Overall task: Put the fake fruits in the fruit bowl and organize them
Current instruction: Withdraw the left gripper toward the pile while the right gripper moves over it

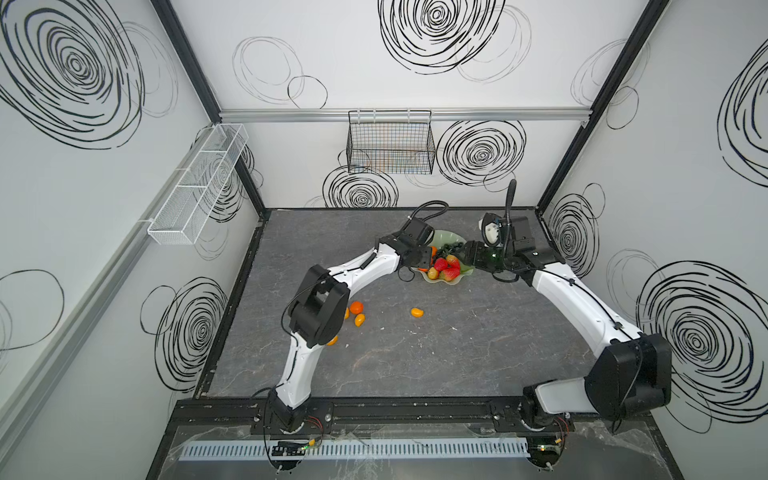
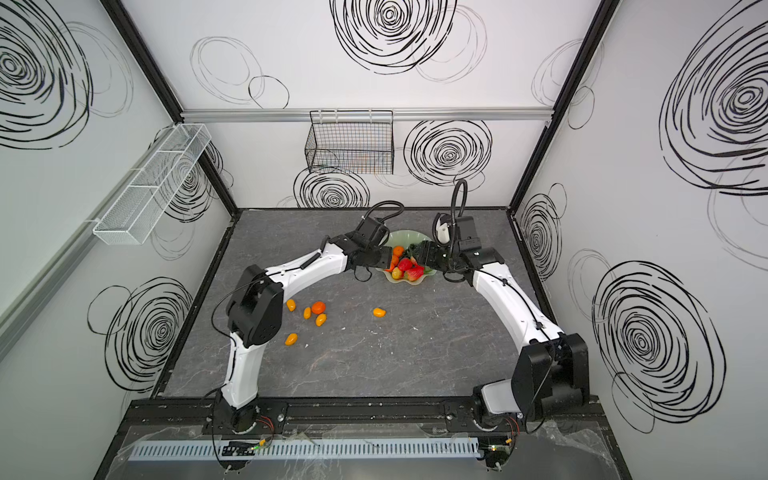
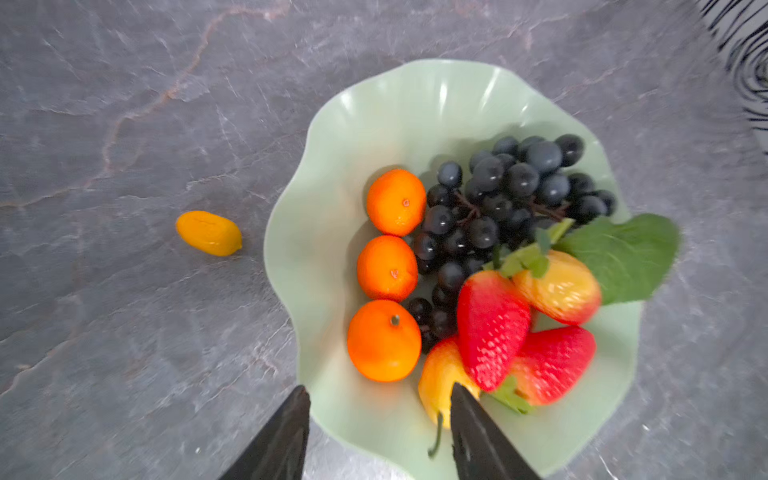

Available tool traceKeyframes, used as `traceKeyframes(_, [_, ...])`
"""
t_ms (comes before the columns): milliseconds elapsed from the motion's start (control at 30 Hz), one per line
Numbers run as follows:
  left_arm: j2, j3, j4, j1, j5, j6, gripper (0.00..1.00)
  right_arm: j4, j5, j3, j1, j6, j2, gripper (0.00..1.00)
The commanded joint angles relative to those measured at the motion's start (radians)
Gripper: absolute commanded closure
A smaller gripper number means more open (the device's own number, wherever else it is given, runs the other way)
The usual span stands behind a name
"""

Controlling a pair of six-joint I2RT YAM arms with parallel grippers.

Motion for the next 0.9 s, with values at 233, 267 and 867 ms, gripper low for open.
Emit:
traceKeyframes(233, [-0.513,-0.479,0.140,0.066,-0.081,-0.078,0.40,0.071,0.099,0.005,0.230,0.007,0.040,0.37])
traceKeyframes(267, [-0.562,-0.526,0.144,0.080,-0.079,-0.089,0.40,0.077,0.108,0.010,0.260,0.006,0.057,0.37])
traceKeyframes(867, [-1.134,-0.953,0.003,0.350,-0.031,-0.105,0.33,0.144,0.211,0.198,0.571,-0.023,0.391,0.34])
